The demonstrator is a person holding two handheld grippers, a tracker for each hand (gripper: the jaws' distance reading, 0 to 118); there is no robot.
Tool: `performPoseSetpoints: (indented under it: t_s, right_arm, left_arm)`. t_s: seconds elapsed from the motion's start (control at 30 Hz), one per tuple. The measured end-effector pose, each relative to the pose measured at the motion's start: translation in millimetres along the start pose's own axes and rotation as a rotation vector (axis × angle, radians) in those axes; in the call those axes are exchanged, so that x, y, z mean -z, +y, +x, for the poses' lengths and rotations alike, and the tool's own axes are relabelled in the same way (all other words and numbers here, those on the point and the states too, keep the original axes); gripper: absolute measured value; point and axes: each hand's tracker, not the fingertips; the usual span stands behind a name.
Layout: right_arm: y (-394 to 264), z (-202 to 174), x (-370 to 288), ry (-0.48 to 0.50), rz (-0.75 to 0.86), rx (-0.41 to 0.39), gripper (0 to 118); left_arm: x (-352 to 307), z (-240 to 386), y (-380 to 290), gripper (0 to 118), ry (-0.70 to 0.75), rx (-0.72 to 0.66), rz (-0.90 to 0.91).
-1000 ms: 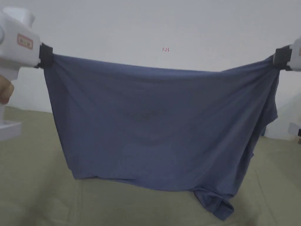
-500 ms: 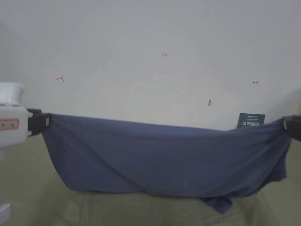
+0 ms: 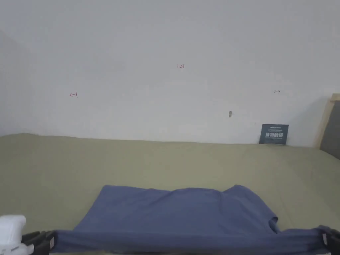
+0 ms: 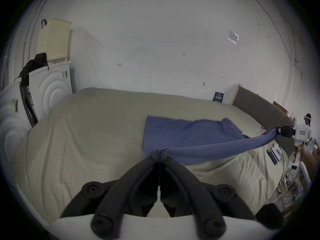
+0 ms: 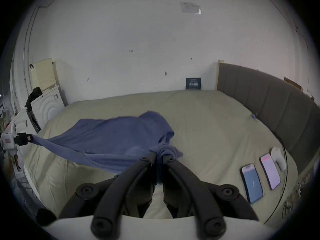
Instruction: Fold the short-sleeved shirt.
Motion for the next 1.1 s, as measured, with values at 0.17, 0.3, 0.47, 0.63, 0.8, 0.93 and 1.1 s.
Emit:
performPoseSetpoints:
  t_s: [0.17, 0.3, 0.47, 0.63, 0.8, 0.93, 1.1]
  right_arm:
    - [-37.4, 8.7, -22.5, -0.003, -0.033, 0.019, 10]
    - [-57.6, 20.3, -29.5, -0.011, -0.057, 0.044, 10]
    - [-81.4, 26.6, -26.8, -0.031, -0.108, 0.037, 10]
    - [-102.4, 29.9, -9.6, -0.045, -0.189, 0.024, 10]
    - [-112.3, 30.1, 8.6, -0.040, -0.303, 0.063, 29]
    - [-108.2, 26.9, 2.4, -0.050, -0.358, 0.079, 101]
    - [-93.7, 10.1, -23.8, -0.068, -0.290, 0.068, 100]
  left_arm:
    - [-12.9, -5.7, -28.3, 1, -0.013, -0.009, -0.005]
    - [-19.0, -11.4, -47.2, 1, -0.028, 0.001, -0.008]
    - [-19.4, -10.2, -69.9, 1, -0.039, 0.012, -0.049]
    - [-1.7, -15.6, -89.9, 1, -0.040, -0.004, -0.136]
    - [22.9, -29.2, -98.9, 62, -0.049, -0.152, -0.284]
    - [5.6, -45.0, -101.8, 102, -0.061, -0.281, -0.253]
    - [-32.1, -36.7, -81.2, 102, 0.033, -0.172, -0.175]
